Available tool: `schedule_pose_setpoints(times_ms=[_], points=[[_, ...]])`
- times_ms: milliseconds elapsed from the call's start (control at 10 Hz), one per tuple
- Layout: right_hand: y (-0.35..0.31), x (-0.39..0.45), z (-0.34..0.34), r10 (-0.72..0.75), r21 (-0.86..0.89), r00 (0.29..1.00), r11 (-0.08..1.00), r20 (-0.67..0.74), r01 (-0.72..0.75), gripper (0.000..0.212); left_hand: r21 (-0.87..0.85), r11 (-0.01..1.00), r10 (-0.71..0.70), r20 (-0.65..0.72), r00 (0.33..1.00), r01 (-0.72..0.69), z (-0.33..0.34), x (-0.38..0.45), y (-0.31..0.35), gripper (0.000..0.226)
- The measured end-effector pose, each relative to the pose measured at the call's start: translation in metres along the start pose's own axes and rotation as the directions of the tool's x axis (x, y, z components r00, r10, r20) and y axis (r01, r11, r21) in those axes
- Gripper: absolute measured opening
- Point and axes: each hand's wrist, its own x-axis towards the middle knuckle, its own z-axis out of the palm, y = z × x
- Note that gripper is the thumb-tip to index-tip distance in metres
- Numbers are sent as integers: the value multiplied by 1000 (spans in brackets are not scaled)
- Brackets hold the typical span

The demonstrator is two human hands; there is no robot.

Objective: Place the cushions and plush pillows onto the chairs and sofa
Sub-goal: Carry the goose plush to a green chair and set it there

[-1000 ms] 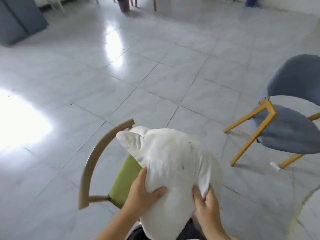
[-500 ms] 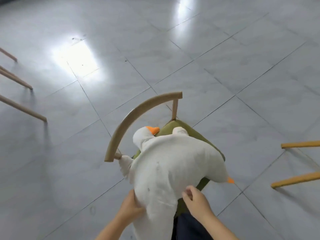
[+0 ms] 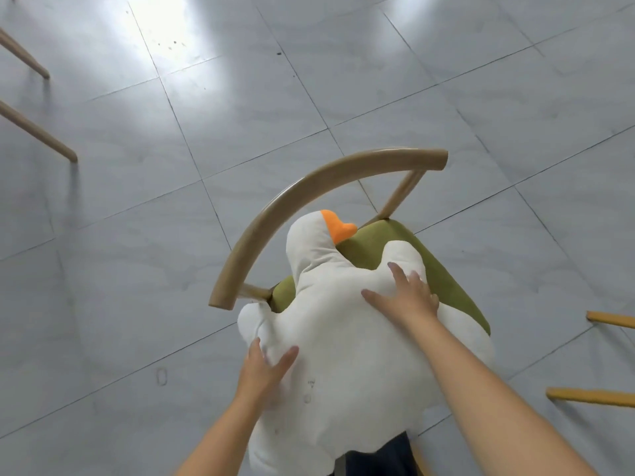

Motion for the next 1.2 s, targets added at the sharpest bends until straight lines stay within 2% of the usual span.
schedule_pose_setpoints(times_ms=[100, 200, 300, 400, 500, 600, 700, 800, 900, 1000, 1100, 1200], points=[[-2, 18, 13, 130, -70, 984, 990, 122, -122, 90, -57, 998, -24, 79, 997, 29, 9, 17, -3, 103], [3, 14, 20, 78, -79, 996, 994, 49, -74, 77, 18, 999, -34, 61, 998, 33, 16, 23, -5, 96], [20, 6, 21, 12, 42, 999, 999, -48, -10, 51, 110, 994, 7, -7, 1000, -6, 20, 18, 0, 75], [37, -16, 6, -42, 280, 996, 958, -83, 63, 23, 112, 990, 85, 44, 995, -89, 21, -6, 9, 54], [64, -52, -16, -52, 493, 983, 859, -177, 135, 22, 18, 977, 214, 51, 976, -215, 20, -47, 7, 28], [86, -86, -38, -79, 590, 962, 776, -260, 223, 26, 31, 923, 385, -32, 922, -384, 24, -86, 4, 37], [94, -107, -55, -121, 607, 925, 723, -360, 330, 12, 93, 831, 556, -155, 817, -548, 29, -103, 3, 50], [95, -104, -68, -140, 619, 895, 677, -422, 398, 10, 122, 819, 573, -207, 793, -560, 25, -108, 16, 51], [93, -85, -79, -150, 597, 857, 658, -492, 458, 22, 284, 773, 628, -214, 748, -567, 26, -107, 37, 68], [86, -70, -84, -222, 478, 807, 708, -547, 519, 19, 419, 764, 593, -155, 790, -491, 17, -95, 54, 51], [90, -74, -70, -351, 334, 734, 719, -582, 609, 22, 313, 895, 400, -249, 882, -317, 2, -95, 64, 51], [104, -92, -48, -378, 338, 732, 703, -566, 625, 22, 102, 893, 448, -294, 844, -438, -2, -104, 104, 68]])
